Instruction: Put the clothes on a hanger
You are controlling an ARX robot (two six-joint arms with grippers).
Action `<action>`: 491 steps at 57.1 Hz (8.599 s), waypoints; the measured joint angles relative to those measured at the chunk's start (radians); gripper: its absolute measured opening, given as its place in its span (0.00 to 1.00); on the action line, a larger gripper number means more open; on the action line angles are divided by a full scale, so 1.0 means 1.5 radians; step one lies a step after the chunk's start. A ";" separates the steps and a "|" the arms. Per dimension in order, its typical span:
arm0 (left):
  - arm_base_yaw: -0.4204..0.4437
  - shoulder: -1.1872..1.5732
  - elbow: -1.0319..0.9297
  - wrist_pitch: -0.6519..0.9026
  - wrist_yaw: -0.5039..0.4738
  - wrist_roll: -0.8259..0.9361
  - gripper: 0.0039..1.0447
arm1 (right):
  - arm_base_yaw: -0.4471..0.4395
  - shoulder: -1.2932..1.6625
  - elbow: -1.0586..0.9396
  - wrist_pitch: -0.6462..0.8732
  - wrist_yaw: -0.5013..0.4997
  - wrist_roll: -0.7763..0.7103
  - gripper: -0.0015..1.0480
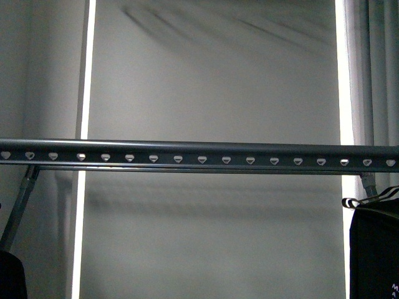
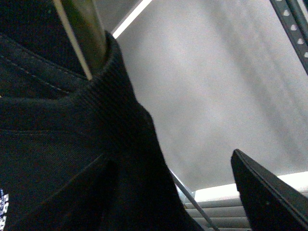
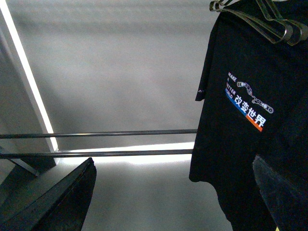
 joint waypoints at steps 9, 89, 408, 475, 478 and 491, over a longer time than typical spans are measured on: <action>0.005 0.005 -0.001 -0.017 0.002 0.012 0.41 | 0.000 0.000 0.000 0.000 0.000 0.000 0.93; -0.141 -0.109 -0.035 -0.147 0.463 1.712 0.04 | 0.000 0.000 0.000 0.000 0.000 0.000 0.93; -0.246 -0.408 -0.276 -0.021 0.252 0.438 0.94 | -0.005 1.282 1.210 -0.283 0.170 -0.475 0.03; -0.219 -0.485 -0.372 0.049 -0.029 0.553 0.57 | -0.001 0.057 0.066 -0.012 0.001 0.003 0.28; -0.197 -0.515 -0.409 0.057 -0.009 0.556 0.43 | -0.001 0.049 0.059 -0.008 -0.001 0.002 0.15; -0.149 -0.581 -0.485 0.064 0.042 0.561 0.04 | -0.001 0.034 0.038 -0.006 0.000 0.000 0.02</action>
